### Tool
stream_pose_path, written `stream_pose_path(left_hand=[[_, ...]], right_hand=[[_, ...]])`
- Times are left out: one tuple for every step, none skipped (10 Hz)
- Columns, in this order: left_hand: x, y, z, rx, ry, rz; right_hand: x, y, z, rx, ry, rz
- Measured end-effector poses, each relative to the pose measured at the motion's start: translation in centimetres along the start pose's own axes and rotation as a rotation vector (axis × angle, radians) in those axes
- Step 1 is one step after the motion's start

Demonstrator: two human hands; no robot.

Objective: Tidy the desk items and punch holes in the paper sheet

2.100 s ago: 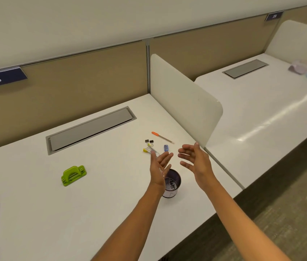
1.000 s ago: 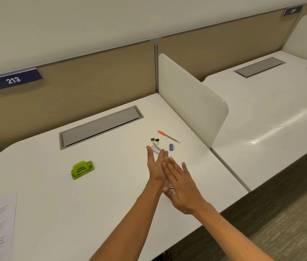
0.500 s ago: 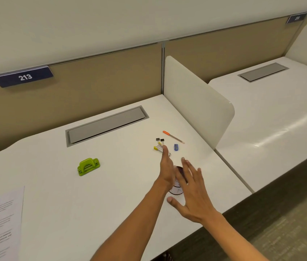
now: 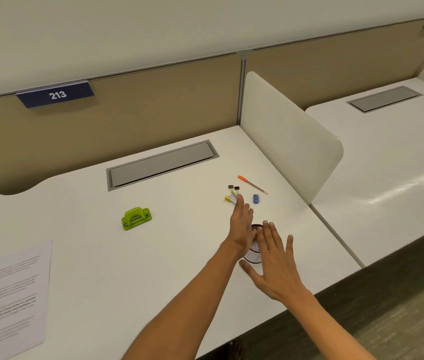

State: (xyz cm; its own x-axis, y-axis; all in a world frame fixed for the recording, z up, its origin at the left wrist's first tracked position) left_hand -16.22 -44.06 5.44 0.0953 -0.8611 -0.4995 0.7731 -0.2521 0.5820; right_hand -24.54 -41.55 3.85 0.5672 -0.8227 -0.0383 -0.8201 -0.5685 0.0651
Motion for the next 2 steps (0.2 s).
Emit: stream_pose_path(left_hand=[[-0.2, 0.6, -1.6, 0.074, 0.053, 0.043], [-0.4, 2.0, -4.2, 0.321, 0.173, 0.159]], right_hand=[[0.9, 0.6, 0.1, -0.008, -0.023, 0.018], [2.2, 1.3, 0.6, 0.022, -0.064, 0.062]])
Point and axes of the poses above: each hand's wrist, its own x-axis towards the middle knuckle, its own z-axis out of the palm, y = z × x, the point moved 10 cm from there along x, towards the middle knuckle, and after that the axes turned 15 degrees about -x, right-handed, at the moved point
